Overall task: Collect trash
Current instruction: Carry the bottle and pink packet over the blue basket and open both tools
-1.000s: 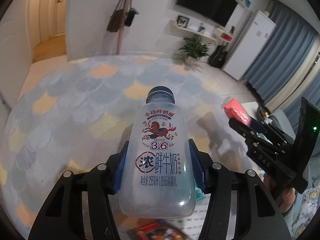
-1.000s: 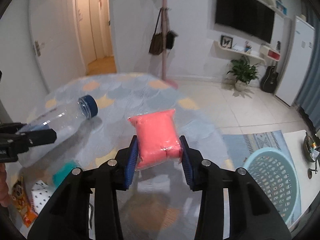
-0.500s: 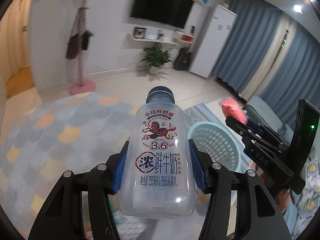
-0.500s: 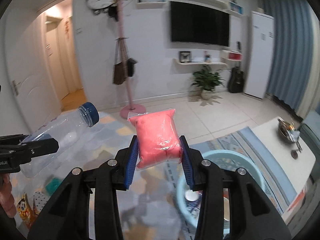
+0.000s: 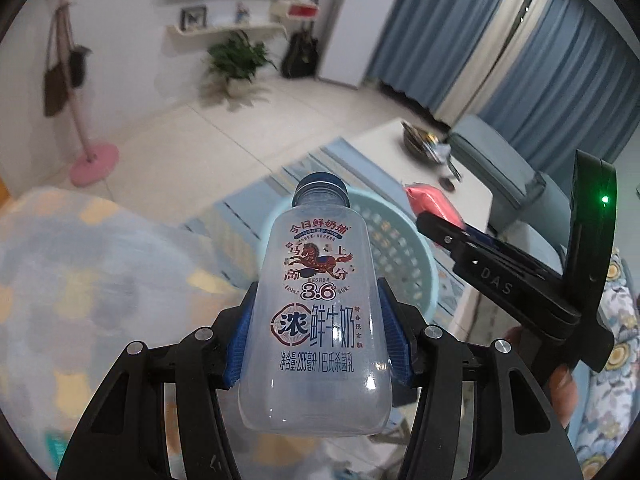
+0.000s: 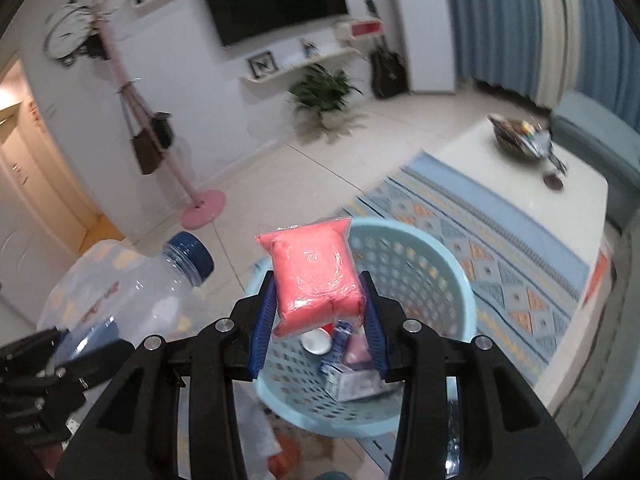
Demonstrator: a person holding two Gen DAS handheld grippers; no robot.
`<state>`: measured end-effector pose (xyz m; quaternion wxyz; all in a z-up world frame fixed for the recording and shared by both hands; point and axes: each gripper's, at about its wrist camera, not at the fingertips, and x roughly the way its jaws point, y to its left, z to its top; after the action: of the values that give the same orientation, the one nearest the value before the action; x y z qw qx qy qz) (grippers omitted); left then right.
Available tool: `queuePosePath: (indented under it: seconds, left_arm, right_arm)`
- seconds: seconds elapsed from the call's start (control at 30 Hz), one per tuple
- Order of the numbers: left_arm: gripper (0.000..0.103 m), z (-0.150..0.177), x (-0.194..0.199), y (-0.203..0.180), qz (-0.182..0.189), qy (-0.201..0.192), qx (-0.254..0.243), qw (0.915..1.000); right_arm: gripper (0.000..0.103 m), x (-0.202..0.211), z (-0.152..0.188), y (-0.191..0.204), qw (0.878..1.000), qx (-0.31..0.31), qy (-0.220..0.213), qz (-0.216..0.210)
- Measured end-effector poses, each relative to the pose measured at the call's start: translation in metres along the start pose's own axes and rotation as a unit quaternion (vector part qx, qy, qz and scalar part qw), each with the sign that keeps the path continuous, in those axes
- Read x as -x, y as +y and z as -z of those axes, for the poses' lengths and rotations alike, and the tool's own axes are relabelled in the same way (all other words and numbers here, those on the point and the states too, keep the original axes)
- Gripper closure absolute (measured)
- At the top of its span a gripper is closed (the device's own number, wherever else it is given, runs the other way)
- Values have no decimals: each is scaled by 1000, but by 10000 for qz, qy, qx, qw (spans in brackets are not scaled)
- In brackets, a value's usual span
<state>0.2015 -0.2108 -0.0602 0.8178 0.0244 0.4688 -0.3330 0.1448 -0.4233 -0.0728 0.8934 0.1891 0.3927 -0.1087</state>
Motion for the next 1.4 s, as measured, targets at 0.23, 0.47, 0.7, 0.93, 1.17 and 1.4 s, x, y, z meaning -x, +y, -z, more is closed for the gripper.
queuePosePath:
  seconds: [0.23,0.47,0.7,0.93,1.17,1.4]
  left_arm:
    - [49,5,-59,-8,69,580,-5,9983]
    - [49,8,-86,-17,-15,808,77,9967]
    - [44,7,-81,-14,8,670,189,9976]
    - [44,9,-59,-8,14,401,323,9987]
    - [44,22,-24,5,18,128,492,9987]
    - [44,45,38,24,-245,-535,603,9964]
  right_arm:
    - [66,-36,20,-31,9982,-264,478,249]
    - [65,-57,33,-43,9955,-370,805,331]
    - [64,-58,35,-46,9948,-401,870,341]
    - [46,-47,34,-39,9959,-397,775,230]
    - [46,-31,36,-13,9974,-170,687,143]
    - [46,-4,38,40,9988,283,393,-97]
